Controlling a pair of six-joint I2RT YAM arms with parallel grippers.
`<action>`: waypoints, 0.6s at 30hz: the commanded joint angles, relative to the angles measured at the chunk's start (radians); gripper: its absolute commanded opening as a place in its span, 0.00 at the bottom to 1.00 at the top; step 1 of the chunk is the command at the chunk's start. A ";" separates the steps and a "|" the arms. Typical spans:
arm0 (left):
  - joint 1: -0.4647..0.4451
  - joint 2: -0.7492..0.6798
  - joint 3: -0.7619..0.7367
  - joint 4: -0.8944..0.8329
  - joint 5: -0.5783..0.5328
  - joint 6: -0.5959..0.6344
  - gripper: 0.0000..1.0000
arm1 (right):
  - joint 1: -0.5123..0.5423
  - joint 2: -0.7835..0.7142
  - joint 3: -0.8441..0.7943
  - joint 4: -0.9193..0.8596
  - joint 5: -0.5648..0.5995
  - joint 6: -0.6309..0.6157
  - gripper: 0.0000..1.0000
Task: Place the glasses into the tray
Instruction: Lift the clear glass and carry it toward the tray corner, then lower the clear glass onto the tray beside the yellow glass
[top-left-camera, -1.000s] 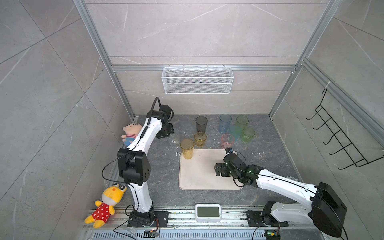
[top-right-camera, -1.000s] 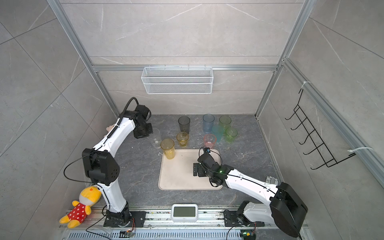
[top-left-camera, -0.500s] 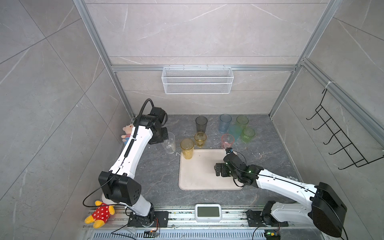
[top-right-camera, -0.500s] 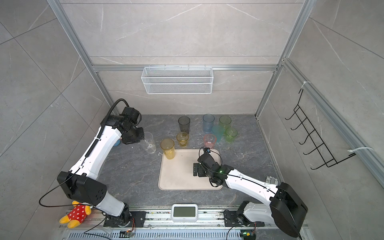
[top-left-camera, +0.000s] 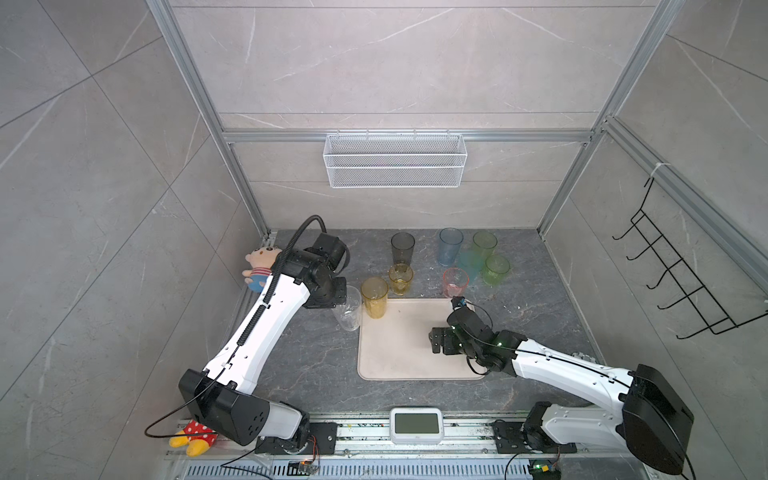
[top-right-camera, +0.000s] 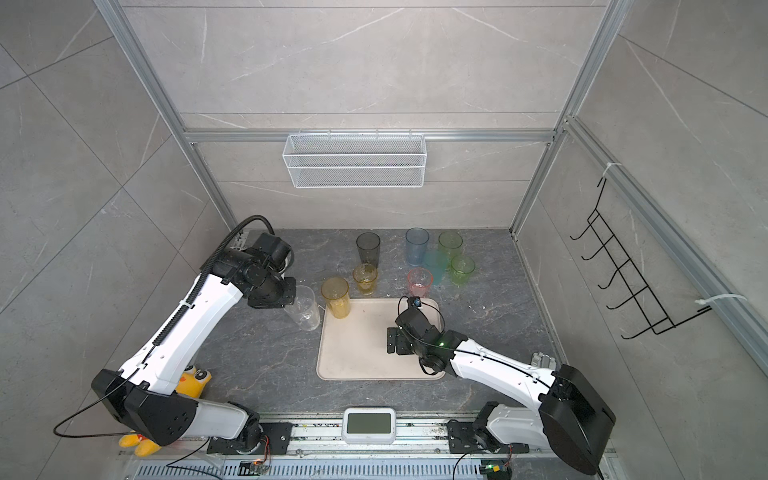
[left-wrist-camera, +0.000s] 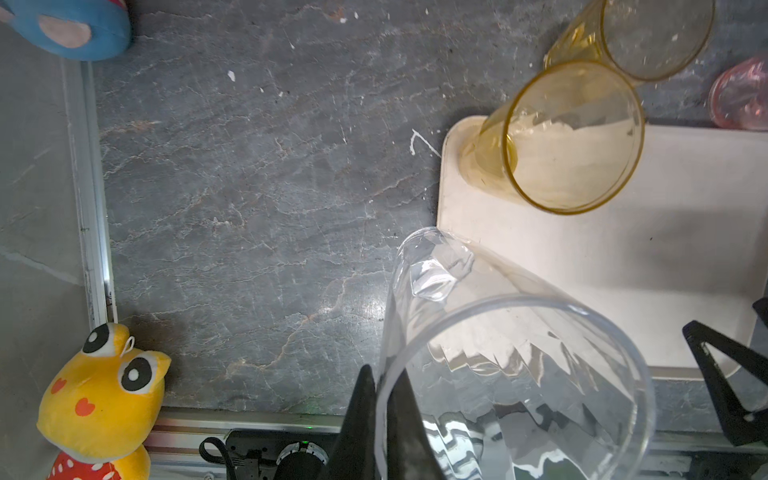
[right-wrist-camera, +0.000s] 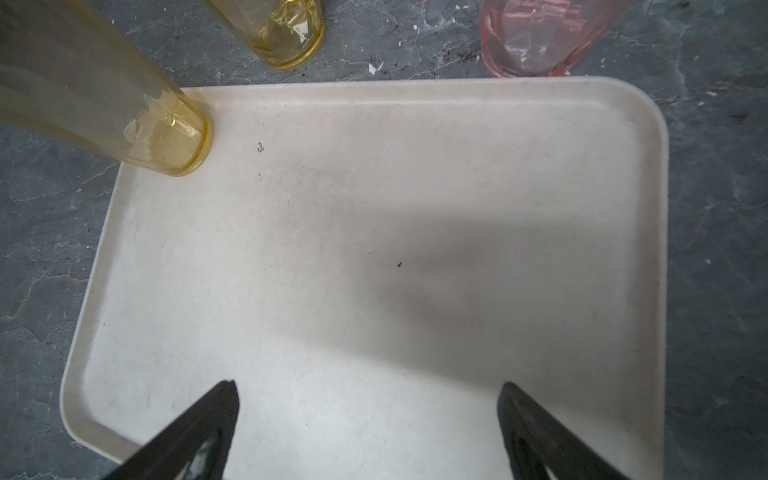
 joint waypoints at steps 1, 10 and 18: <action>-0.046 -0.019 -0.012 0.011 -0.004 -0.034 0.00 | -0.005 -0.001 -0.005 0.003 0.001 0.017 0.99; -0.126 -0.003 -0.085 0.099 -0.007 -0.078 0.00 | -0.005 0.001 -0.006 0.005 -0.001 0.017 0.99; -0.149 0.026 -0.151 0.178 -0.012 -0.104 0.00 | -0.004 0.004 -0.006 0.006 -0.001 0.017 0.99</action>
